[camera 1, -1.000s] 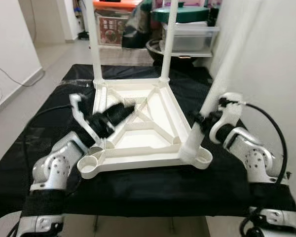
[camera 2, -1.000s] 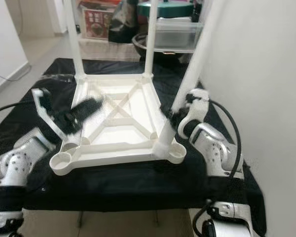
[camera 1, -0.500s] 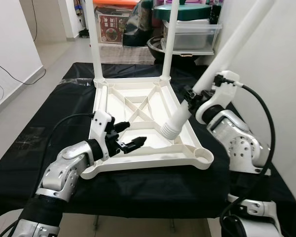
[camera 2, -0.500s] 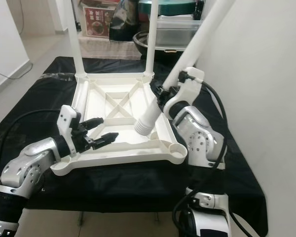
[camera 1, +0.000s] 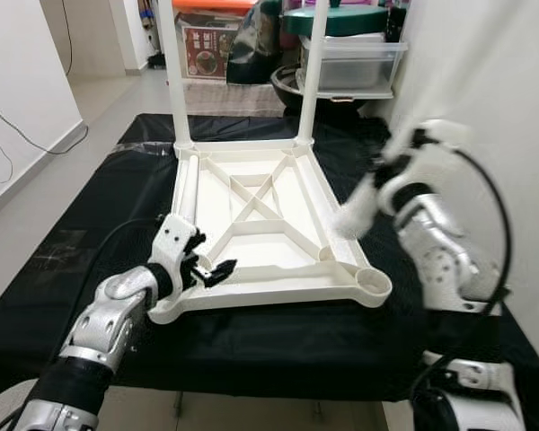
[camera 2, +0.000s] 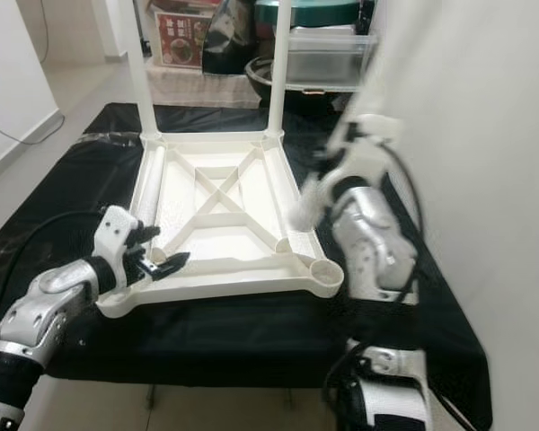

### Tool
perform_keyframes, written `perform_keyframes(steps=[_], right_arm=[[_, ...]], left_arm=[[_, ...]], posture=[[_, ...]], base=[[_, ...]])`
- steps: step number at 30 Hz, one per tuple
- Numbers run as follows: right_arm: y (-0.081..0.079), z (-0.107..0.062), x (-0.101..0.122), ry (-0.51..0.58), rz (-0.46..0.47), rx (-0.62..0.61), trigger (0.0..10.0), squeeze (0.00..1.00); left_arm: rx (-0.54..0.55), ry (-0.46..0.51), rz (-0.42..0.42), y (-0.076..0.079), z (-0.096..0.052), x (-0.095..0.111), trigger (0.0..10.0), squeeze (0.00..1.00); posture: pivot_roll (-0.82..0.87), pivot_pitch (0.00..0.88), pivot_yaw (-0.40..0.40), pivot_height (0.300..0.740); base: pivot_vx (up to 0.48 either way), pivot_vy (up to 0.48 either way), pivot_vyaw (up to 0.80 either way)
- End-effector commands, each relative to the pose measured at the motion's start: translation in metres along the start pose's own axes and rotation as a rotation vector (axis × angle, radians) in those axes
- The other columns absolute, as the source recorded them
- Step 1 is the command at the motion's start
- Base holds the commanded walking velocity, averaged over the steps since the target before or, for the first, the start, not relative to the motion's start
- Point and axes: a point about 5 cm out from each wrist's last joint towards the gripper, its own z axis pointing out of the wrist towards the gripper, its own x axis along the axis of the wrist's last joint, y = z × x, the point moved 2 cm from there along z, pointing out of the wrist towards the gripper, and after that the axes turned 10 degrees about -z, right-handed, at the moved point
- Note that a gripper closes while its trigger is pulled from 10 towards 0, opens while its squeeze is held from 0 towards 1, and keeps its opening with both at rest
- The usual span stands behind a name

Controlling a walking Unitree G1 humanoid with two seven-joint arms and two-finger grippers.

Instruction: Building children table

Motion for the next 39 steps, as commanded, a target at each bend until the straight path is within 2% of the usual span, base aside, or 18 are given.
perform_keyframes(steps=[1,4,6,8,9,12,13,24,31,32,34,35,37,38,39], right_arm=[[0.017,0.003,0.005,0.015,0.017,-0.070,0.0,0.00],[0.023,0.003,0.007,0.023,0.003,-0.083,0.0,0.00],[0.029,0.002,0.003,0.020,-0.013,-0.089,0.0,0.00],[0.029,0.002,0.003,0.020,-0.013,-0.089,0.0,0.00],[0.028,0.000,-0.004,0.008,-0.016,-0.085,0.0,0.00],[0.027,0.000,-0.007,0.005,-0.016,-0.085,0.0,0.00],[0.024,-0.001,-0.015,-0.013,-0.014,-0.083,0.0,0.00],[0.025,0.002,-0.023,-0.029,-0.025,-0.087,0.0,0.00],[0.029,0.002,-0.025,0.007,-0.129,-0.114,0.0,0.00],[0.031,0.002,-0.027,0.035,-0.215,-0.121,0.0,0.00],[0.031,0.002,-0.027,0.035,-0.215,-0.121,0.0,0.00],[0.030,0.002,-0.028,0.052,-0.262,-0.119,0.0,0.00],[0.030,0.002,-0.028,0.052,-0.262,-0.119,0.0,0.00],[0.027,0.001,-0.033,0.070,-0.325,-0.099,0.0,0.00],[0.027,0.001,-0.033,0.070,-0.325,-0.099,0.0,0.00]], left_arm=[[0.021,0.008,0.019,0.002,0.000,-0.002,10.0,0.00],[0.044,-0.012,0.022,-0.001,-0.001,-0.007,10.0,0.00],[0.043,-0.047,0.035,0.001,-0.002,-0.019,10.0,0.00],[0.043,-0.047,0.035,0.001,-0.002,-0.019,10.0,0.00],[0.028,-0.052,0.041,0.003,-0.001,-0.022,10.0,0.00],[0.031,-0.050,0.042,0.003,0.000,-0.022,10.0,0.00],[0.039,-0.043,0.044,0.002,0.002,-0.021,10.0,0.00],[0.045,-0.034,0.046,0.002,-0.001,-0.021,10.0,0.00],[0.050,-0.031,0.047,0.001,-0.002,-0.022,10.0,0.00],[0.050,-0.028,0.051,0.001,-0.002,-0.020,10.0,0.00],[0.050,-0.028,0.051,0.001,-0.002,-0.020,10.0,0.00],[0.051,-0.025,0.052,0.001,-0.002,-0.020,10.0,0.00],[0.051,-0.025,0.052,0.001,-0.002,-0.020,10.0,0.00],[0.053,-0.020,0.052,0.001,-0.002,-0.018,10.0,0.00],[0.053,-0.020,0.052,0.001,-0.002,-0.018,10.0,0.00]], posture=[[0.08,0.000,-0.056,0.740],[0.07,0.000,-0.053,0.740],[0.07,0.000,-0.048,0.740],[0.07,0.000,-0.048,0.740],[0.07,0.000,-0.047,0.740],[0.07,0.000,-0.047,0.740],[0.07,0.000,-0.046,0.740],[0.08,0.000,-0.054,0.740],[0.09,0.000,-0.054,0.740],[0.09,0.000,-0.055,0.740],[0.09,0.000,-0.055,0.740],[0.09,0.000,-0.055,0.740],[0.09,0.000,-0.055,0.740],[0.09,0.000,-0.055,0.740],[0.09,0.000,-0.055,0.740]], base=[[0.000,0.000,0.00],[0.000,0.000,0.00],[0.000,0.000,0.00],[0.000,0.000,0.00],[0.000,0.000,0.00],[0.000,0.000,0.00],[0.000,0.000,0.00],[0.000,0.000,0.00],[0.000,0.000,0.00],[0.000,0.000,0.00],[0.000,0.000,0.00],[0.000,0.000,0.00],[0.000,0.000,0.00],[0.000,0.000,0.00],[0.000,0.000,0.00]])
